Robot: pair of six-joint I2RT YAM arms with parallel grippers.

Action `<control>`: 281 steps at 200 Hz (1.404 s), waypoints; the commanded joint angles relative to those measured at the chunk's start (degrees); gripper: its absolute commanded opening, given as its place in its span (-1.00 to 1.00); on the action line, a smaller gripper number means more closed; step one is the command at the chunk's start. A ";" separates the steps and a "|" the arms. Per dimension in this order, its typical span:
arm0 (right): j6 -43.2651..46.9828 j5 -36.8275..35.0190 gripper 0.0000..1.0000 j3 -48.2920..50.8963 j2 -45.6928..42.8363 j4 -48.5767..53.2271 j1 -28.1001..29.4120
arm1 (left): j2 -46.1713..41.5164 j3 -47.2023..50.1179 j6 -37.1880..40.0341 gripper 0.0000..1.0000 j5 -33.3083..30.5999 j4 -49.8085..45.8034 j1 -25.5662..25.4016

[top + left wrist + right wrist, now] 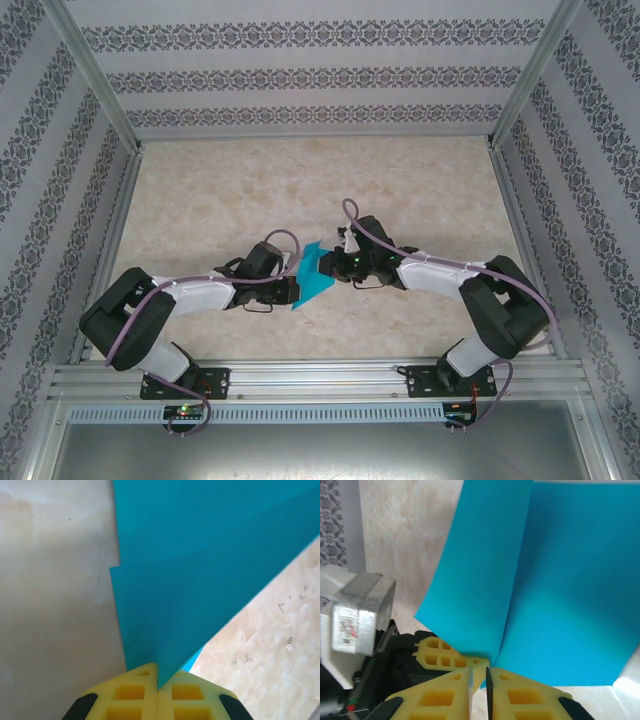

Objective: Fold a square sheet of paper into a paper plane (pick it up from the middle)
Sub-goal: Fourth fold the wing at the center of the table.

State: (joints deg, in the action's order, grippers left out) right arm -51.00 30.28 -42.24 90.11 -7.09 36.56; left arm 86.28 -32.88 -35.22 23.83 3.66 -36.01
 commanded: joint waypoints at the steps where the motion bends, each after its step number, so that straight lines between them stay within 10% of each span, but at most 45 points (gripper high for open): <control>1: 0.66 1.90 -0.73 -3.22 2.67 -2.97 1.74 | 1.21 0.81 -0.87 -0.90 5.98 4.45 1.77; 143: -2.22 -1.50 -0.75 -6.57 11.50 -7.08 3.28 | 8.50 -1.93 1.91 -0.89 19.61 4.80 6.18; 281: -2.08 -5.26 -0.83 1.63 4.29 -3.18 -2.59 | 8.96 -7.59 6.68 -0.85 17.58 -3.46 7.18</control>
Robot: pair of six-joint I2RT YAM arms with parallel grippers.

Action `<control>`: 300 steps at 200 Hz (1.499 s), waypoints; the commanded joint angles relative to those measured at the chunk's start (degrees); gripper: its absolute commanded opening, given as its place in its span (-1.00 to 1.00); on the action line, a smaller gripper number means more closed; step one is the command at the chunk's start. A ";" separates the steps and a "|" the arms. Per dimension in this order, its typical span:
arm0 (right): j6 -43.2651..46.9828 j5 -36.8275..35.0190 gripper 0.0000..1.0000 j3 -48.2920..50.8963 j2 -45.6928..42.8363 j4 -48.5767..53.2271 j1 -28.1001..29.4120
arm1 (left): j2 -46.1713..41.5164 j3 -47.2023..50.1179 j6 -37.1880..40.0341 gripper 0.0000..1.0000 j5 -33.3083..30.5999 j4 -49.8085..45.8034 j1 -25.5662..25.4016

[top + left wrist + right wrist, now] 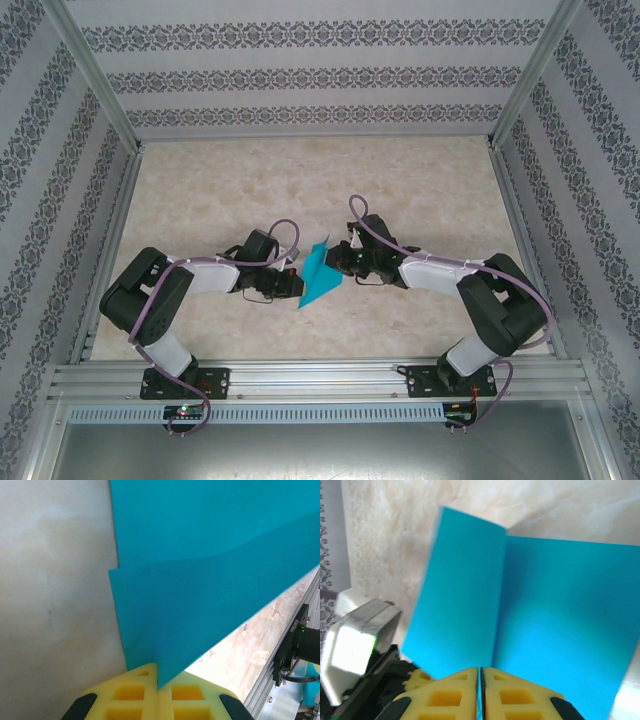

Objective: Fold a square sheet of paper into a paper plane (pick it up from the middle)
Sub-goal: Fourth fold the wing at the center of the table.

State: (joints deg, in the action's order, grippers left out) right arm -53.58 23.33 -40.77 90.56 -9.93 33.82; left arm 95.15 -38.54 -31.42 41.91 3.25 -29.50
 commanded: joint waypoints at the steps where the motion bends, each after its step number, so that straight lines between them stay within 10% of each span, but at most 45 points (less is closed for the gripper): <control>1: 0.50 1.57 -0.83 0.08 3.96 -0.26 0.21 | 0.15 -1.95 2.91 -0.85 -0.55 -3.15 0.67; 300: -0.92 2.81 -0.85 0.54 8.36 -3.77 2.56 | -0.47 -12.81 10.87 -0.62 -16.70 -22.41 -7.37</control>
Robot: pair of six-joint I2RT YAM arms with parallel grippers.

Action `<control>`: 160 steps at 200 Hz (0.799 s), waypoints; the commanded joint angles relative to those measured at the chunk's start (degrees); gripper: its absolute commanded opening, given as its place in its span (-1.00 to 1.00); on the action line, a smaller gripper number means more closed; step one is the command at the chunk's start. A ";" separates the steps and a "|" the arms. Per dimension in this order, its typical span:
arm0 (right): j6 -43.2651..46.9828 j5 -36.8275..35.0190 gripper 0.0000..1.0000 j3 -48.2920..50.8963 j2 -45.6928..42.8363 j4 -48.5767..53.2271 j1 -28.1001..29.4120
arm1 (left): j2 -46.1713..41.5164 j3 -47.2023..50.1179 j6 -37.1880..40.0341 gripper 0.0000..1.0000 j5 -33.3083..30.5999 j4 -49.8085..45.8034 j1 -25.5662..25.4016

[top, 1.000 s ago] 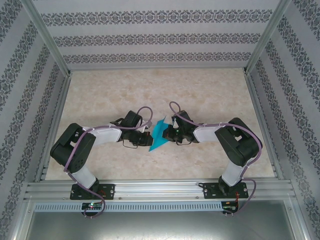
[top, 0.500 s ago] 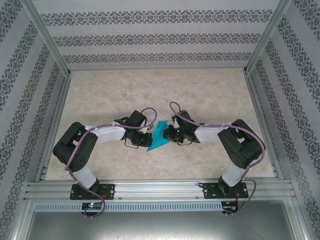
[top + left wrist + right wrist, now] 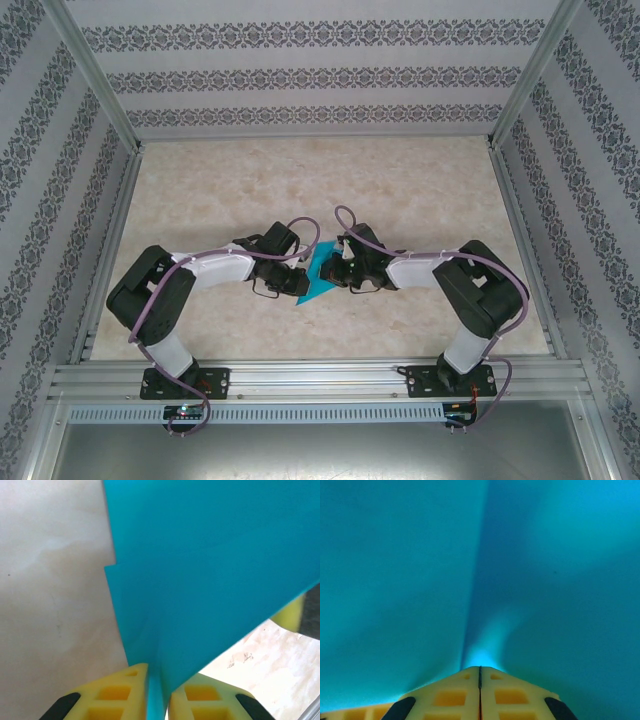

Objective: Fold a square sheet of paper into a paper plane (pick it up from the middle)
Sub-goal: Fourth fold the wing at the center of the table.

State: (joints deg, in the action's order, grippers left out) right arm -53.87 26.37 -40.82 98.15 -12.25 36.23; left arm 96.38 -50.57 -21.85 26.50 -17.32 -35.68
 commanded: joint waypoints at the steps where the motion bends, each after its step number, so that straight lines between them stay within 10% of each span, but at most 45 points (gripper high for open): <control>1: -0.63 -0.21 -0.85 0.57 0.79 -1.46 0.16 | -1.71 -0.82 1.33 -0.62 -1.33 -1.84 -1.21; 160: -0.34 0.61 -0.85 0.39 2.32 -1.63 -0.06 | -2.06 -0.95 2.34 -0.62 -0.75 -1.57 -2.20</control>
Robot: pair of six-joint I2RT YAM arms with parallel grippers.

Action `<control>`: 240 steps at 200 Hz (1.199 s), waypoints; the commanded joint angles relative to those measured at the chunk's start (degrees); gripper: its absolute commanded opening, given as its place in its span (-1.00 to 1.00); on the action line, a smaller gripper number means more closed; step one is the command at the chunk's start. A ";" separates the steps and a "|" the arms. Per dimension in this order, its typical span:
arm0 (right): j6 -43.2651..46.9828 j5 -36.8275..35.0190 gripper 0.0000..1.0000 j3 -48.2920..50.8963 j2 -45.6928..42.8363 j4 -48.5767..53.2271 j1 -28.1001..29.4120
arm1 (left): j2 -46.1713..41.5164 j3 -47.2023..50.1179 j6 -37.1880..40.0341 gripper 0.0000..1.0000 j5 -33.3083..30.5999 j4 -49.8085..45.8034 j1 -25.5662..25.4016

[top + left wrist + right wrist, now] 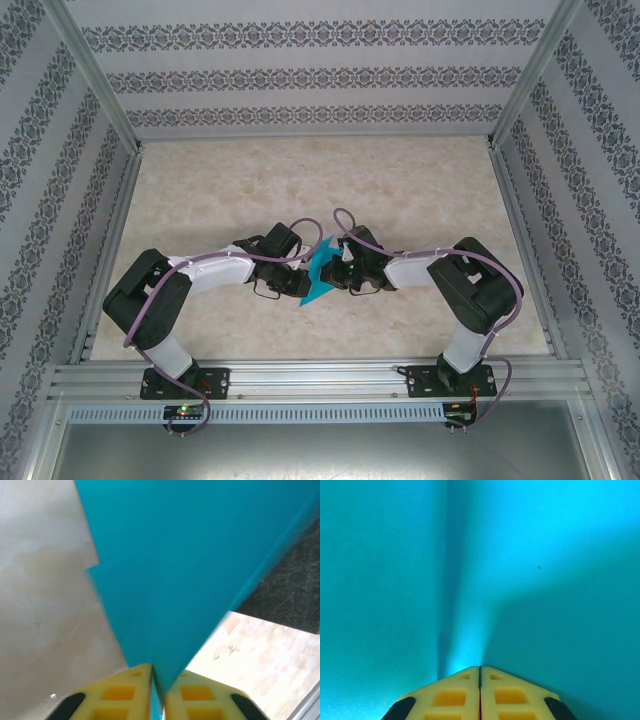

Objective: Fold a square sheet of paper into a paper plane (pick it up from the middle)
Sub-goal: Fourth fold the wing at the center of the table.

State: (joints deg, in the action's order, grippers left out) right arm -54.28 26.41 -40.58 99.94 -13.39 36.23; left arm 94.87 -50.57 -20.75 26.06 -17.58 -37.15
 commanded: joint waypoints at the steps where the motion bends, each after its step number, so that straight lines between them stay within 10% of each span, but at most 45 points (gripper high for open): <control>1: 0.06 0.57 -0.85 0.19 0.52 -0.54 -0.08 | -0.56 -0.90 1.29 -0.62 -0.36 -1.27 -0.74; 240: 0.85 -0.77 -0.78 1.12 -5.19 0.45 -0.26 | 0.35 -0.10 1.36 -0.90 1.35 2.81 -1.53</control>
State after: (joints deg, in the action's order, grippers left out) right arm -54.22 26.37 -40.56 98.91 -13.13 36.23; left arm 93.93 -50.48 -20.51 25.71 -16.91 -37.89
